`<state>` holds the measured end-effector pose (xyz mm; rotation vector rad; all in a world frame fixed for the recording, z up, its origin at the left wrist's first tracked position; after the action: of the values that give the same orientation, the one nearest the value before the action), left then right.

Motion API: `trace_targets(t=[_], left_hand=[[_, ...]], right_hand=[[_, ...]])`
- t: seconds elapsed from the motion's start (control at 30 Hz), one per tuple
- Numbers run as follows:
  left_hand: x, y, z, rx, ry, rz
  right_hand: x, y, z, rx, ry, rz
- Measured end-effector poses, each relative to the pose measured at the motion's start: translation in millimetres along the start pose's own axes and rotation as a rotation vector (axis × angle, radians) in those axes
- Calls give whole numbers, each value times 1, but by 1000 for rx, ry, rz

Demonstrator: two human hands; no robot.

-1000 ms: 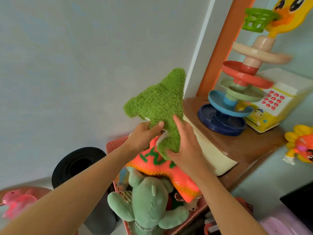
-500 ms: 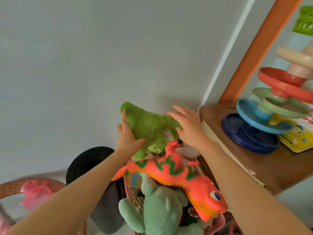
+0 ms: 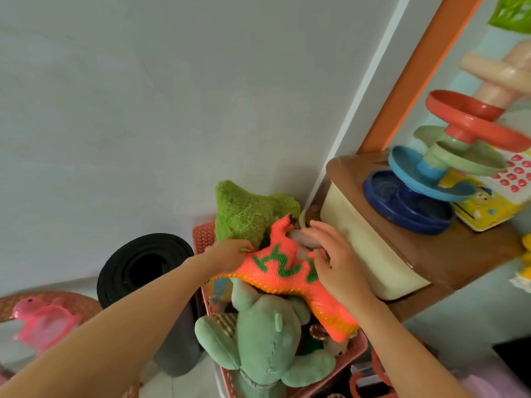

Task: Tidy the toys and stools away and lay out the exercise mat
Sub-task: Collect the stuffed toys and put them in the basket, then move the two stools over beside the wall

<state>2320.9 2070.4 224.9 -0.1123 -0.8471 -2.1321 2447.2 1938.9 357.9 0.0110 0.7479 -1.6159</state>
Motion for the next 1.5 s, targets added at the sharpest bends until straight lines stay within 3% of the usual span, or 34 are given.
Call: trace_targets(t=[0.17,0.3,0.6,0.83,1.03,1.2,1.5], left_hand=[[25,6,12,-89,-12,9],[53,21,31,-128,85,-4],[141,17,54,157,384,44],[274,-45,32,290,696,337],[428,-86,1,319,912,618],[524,-91,-38,382,1064,731],[695,-80,-147,528,1291,881]], right_hand=[[6,-5,9,-44,24,-6],[10,-17,0,-84,26,39],[29,-49,-22,-244,-47,139],[51,-126,-63,-520,-197,384],[103,-229,-115,-633,-458,512],[165,-303,-114,-645,-607,707],[315,-408,-107,-692,-784,886]])
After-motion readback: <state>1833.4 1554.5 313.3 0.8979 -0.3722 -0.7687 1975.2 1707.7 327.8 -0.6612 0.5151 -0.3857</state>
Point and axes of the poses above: each hand's wrist, its own x-axis away from the middle knuckle, its own z-axis out of the back of the hand, y = z × x, the point moved 10 cm from there along -x, towards the middle knuckle, and after that the axes turned 1 degree about z, right-handed, at the moved point
